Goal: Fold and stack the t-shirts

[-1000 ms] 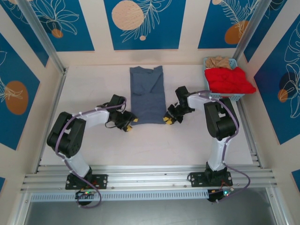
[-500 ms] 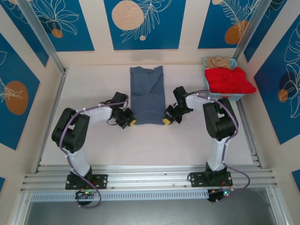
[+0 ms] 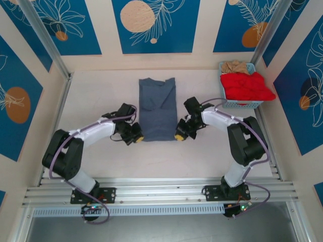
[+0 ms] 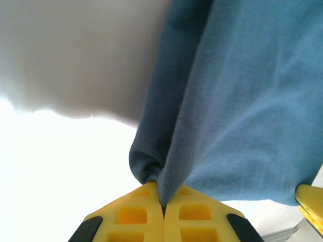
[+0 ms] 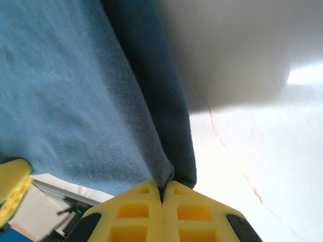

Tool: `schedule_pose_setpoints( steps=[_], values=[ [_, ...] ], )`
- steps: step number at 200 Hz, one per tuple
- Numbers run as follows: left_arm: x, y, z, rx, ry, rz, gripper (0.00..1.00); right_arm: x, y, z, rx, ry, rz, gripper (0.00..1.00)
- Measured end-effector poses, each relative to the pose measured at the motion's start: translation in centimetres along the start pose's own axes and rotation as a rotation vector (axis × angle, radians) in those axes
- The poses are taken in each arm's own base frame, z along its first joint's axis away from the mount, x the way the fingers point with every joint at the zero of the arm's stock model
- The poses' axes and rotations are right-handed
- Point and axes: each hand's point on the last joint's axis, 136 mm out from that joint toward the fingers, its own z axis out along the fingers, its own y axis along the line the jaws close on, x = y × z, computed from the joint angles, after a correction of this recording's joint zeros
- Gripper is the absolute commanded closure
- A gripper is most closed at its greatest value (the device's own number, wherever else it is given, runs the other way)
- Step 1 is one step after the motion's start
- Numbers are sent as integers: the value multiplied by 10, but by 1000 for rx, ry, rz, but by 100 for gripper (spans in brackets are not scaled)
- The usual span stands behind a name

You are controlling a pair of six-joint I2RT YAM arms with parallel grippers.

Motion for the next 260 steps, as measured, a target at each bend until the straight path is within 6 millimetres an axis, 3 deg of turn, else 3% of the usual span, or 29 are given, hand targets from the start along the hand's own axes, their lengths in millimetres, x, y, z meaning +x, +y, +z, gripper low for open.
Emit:
schedule_pose_setpoints(
  steps=[31,60,82,106,140,167,224,260],
  values=[
    [55,14,-15,-20,82,100,100,61,-23,0,59,79,-46,100],
    [104,25,-41,6,142,196,100,117,-37,-15,77,136,-90,100],
    [124,27,-62,62,153,220,100,147,-41,-33,55,154,-99,100],
    [131,19,-80,120,144,225,100,158,-44,-51,35,147,-72,100],
    [122,-19,-110,203,63,229,100,153,-23,-80,-13,102,-39,100],
    [109,-44,-126,237,-12,225,100,137,-5,-100,-50,53,-13,100],
    [64,-64,-105,150,-69,133,100,74,21,-118,-74,-25,58,100],
    [33,-75,-104,146,-113,85,100,36,34,-122,-91,-65,63,100]
  ],
)
